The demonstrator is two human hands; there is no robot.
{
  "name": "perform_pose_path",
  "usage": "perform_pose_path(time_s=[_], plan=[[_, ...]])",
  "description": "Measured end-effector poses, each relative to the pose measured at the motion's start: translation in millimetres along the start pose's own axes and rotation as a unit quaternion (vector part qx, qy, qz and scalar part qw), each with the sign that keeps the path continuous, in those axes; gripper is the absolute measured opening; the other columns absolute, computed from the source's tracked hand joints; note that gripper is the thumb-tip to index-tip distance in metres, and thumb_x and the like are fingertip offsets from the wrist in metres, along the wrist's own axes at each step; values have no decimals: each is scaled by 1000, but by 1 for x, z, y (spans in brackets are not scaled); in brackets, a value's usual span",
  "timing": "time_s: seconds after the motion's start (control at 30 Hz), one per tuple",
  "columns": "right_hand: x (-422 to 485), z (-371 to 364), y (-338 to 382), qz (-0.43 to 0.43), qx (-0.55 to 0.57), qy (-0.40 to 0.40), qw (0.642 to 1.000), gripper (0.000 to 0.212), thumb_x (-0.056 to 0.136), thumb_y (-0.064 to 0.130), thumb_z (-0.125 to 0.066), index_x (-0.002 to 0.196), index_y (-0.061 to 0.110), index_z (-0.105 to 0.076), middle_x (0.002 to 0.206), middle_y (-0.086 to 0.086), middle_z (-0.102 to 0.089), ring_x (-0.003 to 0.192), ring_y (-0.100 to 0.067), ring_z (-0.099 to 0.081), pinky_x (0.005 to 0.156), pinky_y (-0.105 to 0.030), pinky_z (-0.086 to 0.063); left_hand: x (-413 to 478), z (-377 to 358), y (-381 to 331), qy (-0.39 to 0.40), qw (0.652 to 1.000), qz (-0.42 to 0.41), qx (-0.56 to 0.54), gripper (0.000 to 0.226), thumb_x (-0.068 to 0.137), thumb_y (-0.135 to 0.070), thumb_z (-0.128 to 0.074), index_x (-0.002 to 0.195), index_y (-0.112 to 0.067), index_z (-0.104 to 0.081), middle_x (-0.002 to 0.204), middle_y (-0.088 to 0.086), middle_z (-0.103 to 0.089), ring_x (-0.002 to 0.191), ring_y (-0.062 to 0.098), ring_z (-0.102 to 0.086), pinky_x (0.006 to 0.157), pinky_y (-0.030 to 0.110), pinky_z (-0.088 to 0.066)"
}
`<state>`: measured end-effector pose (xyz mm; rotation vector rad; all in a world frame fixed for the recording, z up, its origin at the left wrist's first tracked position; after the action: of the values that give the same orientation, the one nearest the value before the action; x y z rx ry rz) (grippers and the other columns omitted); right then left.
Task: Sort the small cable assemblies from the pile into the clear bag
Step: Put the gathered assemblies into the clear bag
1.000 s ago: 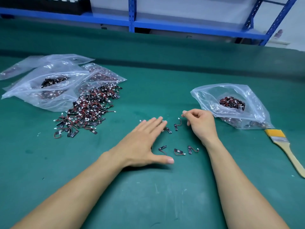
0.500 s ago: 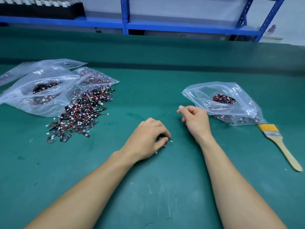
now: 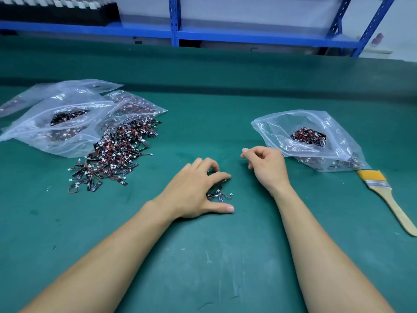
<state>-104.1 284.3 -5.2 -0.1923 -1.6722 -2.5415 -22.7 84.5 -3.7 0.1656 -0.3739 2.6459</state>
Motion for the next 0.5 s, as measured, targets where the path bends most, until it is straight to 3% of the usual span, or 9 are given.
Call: perform_pose_path(time_s=[0.17, 0.37, 0.5], plan=[[-2, -1, -1, -2, -15, 7, 1000, 26, 91, 32, -67, 71, 18, -73, 49, 10, -55, 49, -5, -46, 51, -14, -37, 0, 8, 2, -42, 999, -13, -14, 24, 95, -54, -52, 108, -37, -60, 108, -14, -53, 86, 13, -58, 64, 31, -47], [-4, -3, -1, 6, -62, 12, 998, 27, 87, 37, -65, 70, 18, -71, 59, -4, -61, 55, -11, -49, 62, -34, -47, 0, 12, 8, -77, 997, 17, 7, 14, 99, -36, -52, 105, -28, -61, 98, -9, -60, 81, 21, -61, 63, 38, -50], [-4, -3, -1, 10, -83, 6, 997, 26, 87, 38, -66, 69, 19, -70, 62, -6, -62, 56, -15, -50, 63, -36, -51, 2, 19, 15, -131, 989, 53, -43, 7, 94, -27, -65, 98, -22, -67, 93, -10, -65, 82, 18, -63, 69, 40, -52]])
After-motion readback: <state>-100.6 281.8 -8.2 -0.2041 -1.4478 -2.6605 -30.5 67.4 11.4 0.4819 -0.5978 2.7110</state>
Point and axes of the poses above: each hand's wrist, its own x-axis towards the middle knuckle, its own z-axis out of the back of the hand, y = z × x, the point moved 2 cm from there along x, towards the middle knuckle
